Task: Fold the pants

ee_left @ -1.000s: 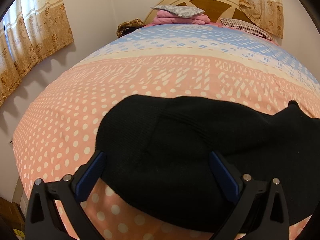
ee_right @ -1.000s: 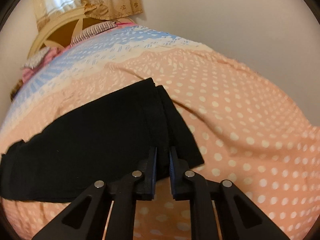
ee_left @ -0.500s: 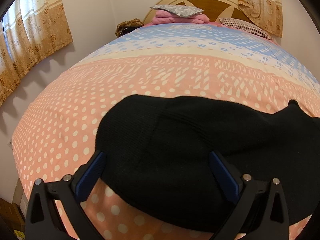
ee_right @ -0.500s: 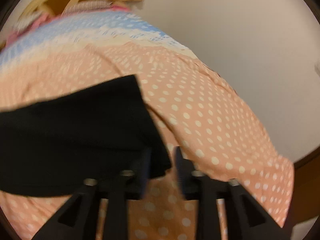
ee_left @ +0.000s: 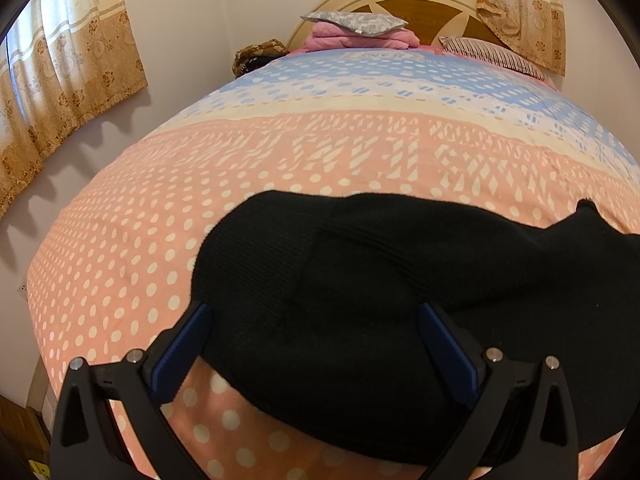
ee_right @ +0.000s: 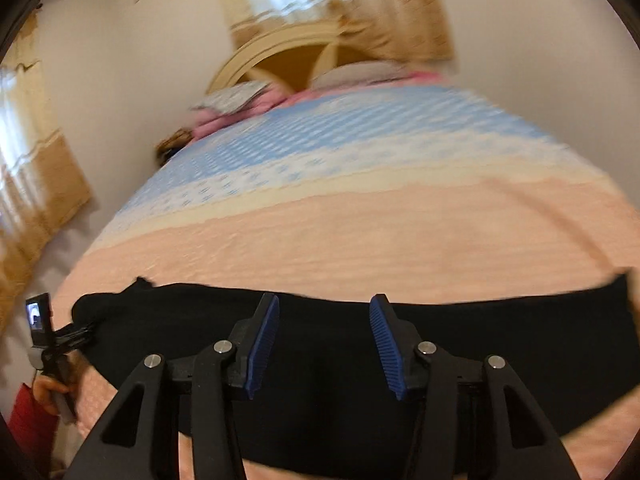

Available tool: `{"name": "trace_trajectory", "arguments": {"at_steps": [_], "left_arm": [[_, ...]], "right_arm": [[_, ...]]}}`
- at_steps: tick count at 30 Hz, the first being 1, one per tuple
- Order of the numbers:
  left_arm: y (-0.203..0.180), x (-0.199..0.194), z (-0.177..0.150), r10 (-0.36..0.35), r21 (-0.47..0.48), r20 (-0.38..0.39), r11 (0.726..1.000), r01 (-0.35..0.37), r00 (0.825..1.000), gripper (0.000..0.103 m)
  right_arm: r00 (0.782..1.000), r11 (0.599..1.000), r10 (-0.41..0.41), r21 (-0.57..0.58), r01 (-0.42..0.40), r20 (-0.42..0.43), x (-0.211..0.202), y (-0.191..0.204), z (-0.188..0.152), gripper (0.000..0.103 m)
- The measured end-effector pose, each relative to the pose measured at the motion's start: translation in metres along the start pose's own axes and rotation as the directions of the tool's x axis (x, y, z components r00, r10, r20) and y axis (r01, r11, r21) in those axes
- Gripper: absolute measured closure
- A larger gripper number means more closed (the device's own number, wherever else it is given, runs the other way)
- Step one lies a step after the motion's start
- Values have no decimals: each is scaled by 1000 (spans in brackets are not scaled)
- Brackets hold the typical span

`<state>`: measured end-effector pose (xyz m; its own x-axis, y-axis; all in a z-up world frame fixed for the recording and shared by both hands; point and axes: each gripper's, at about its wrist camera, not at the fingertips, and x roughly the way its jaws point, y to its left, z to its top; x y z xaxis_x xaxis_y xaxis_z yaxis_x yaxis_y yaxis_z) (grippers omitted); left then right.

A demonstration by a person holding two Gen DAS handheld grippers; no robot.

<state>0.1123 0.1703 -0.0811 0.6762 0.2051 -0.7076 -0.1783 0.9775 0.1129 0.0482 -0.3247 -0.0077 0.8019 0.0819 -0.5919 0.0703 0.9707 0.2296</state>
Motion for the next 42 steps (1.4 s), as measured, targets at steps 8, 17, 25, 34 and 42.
{"name": "trace_trajectory", "arguments": {"at_steps": [8,17,25,34,42], "left_arm": [[0,0,0,1,0,0,1000,-1,1000,0],[-22,-44,9,-43,68,81,997,37,996,1],[-115,-82,38,-133,296,188,953,73,973,0],[-165,-35,49,-99,349,54,934,74,994,1],[-162,24,59,-157,200,-139,962,184,978,0]], "right_arm": [[992,979,-36,-202,10,-124,24,42,-50,53],[987,945,-120,318,80,108,-101,-89,-74,52],[938,754,-305,644,134,163,-159,-186,-107,52],[984,941,-110,332,59,139,-101,-93,-77,52],[997,944,9,328,-32,71,-48,-61,-67,52]]}}
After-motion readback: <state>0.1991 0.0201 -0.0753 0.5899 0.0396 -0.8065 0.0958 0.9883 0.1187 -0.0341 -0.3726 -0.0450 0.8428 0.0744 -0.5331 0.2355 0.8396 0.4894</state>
